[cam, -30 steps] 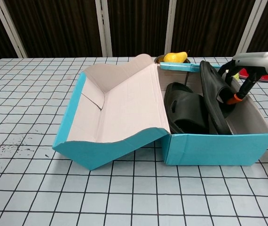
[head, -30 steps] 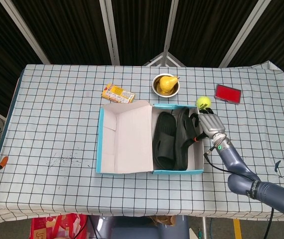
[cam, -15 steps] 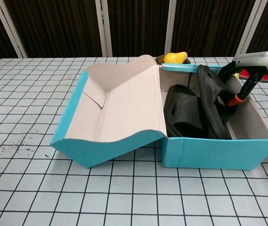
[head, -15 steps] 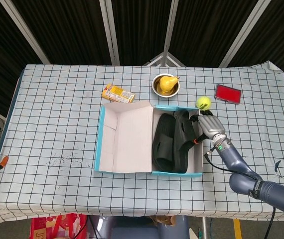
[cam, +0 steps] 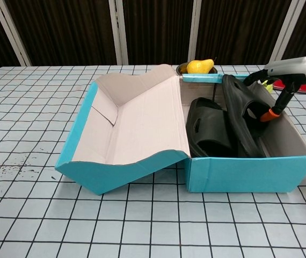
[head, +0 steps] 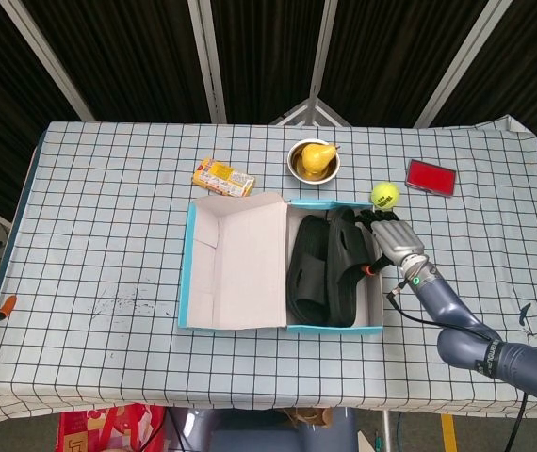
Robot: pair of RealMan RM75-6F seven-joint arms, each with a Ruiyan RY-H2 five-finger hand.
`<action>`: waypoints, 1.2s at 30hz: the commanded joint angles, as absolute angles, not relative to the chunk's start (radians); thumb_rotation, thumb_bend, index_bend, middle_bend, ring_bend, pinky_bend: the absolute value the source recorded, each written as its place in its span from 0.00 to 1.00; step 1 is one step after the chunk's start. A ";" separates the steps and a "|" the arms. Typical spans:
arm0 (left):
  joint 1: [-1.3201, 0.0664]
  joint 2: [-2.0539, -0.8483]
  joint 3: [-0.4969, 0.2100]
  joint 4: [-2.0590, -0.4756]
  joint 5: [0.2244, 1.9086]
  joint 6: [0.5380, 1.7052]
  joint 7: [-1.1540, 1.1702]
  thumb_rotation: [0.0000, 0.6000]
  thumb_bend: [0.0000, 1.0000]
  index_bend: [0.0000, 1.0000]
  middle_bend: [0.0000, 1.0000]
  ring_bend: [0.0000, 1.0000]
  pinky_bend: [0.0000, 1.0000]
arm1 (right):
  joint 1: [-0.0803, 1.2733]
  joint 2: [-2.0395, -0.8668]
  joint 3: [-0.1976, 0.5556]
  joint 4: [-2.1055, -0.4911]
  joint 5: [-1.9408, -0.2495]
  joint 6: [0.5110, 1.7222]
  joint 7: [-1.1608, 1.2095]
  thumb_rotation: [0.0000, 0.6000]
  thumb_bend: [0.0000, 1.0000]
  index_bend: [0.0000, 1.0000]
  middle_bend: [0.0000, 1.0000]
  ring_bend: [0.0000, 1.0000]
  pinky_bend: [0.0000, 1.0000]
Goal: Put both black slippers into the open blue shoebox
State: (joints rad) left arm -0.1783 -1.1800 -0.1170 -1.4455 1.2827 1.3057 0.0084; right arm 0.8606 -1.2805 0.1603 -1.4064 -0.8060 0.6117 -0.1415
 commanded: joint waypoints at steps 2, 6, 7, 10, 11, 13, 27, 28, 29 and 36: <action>-0.178 -1.179 -0.116 -1.445 1.283 1.306 0.006 1.00 0.38 0.03 0.00 0.00 0.07 | 0.867 -1.259 0.149 -1.421 -0.803 0.604 -0.153 1.00 0.21 0.14 0.07 0.00 0.00; -0.178 -1.179 -0.115 -1.444 1.283 1.303 0.005 1.00 0.38 0.03 0.00 0.00 0.07 | 0.871 -1.222 0.140 -1.453 -0.791 0.602 -0.164 1.00 0.21 0.14 0.07 0.00 0.00; -0.178 -1.179 -0.115 -1.444 1.284 1.303 0.005 1.00 0.38 0.03 0.00 0.00 0.07 | 0.871 -1.214 0.139 -1.461 -0.789 0.605 -0.165 1.00 0.21 0.14 0.07 0.00 0.00; -0.179 -1.179 -0.115 -1.445 1.285 1.302 0.003 1.00 0.38 0.03 0.00 0.00 0.07 | 0.868 -1.183 0.140 -1.498 -0.785 0.616 -0.165 1.00 0.21 0.14 0.07 0.00 0.00; -0.179 -1.179 -0.115 -1.445 1.286 1.302 0.002 1.00 0.38 0.03 0.00 0.00 0.07 | 0.867 -1.170 0.140 -1.514 -0.782 0.620 -0.164 1.00 0.21 0.14 0.07 0.00 0.00; -0.179 -1.178 -0.115 -1.445 1.285 1.301 0.000 1.00 0.38 0.03 0.00 0.00 0.07 | 0.866 -1.149 0.138 -1.539 -0.780 0.621 -0.164 1.00 0.21 0.14 0.07 0.00 0.00; -0.174 -1.171 -0.113 -1.442 1.290 1.305 -0.023 1.00 0.38 0.03 0.00 0.00 0.07 | 0.781 -1.021 0.192 -1.720 -0.821 0.771 -0.061 1.00 0.29 0.19 0.09 0.07 0.00; -0.174 -1.170 -0.113 -1.443 1.291 1.305 -0.023 1.00 0.38 0.03 0.00 0.00 0.07 | 0.778 -1.018 0.195 -1.723 -0.825 0.778 -0.059 1.00 0.32 0.21 0.10 0.09 0.00; -0.174 -1.170 -0.113 -1.444 1.292 1.306 -0.024 1.00 0.38 0.03 0.00 0.00 0.07 | 0.775 -1.016 0.199 -1.728 -0.828 0.786 -0.056 1.00 0.33 0.24 0.12 0.11 0.01; -0.171 -1.168 -0.114 -1.446 1.292 1.312 -0.026 1.00 0.38 0.03 0.00 0.00 0.07 | 0.750 -1.037 0.228 -1.766 -0.903 0.876 -0.036 1.00 0.39 0.41 0.35 0.33 0.18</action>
State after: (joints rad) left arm -0.1713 -1.1681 -0.1144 -1.4462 1.2915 1.3119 -0.0259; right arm 0.7586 -1.0277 0.2192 -1.7529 -0.8795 0.8546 -0.0407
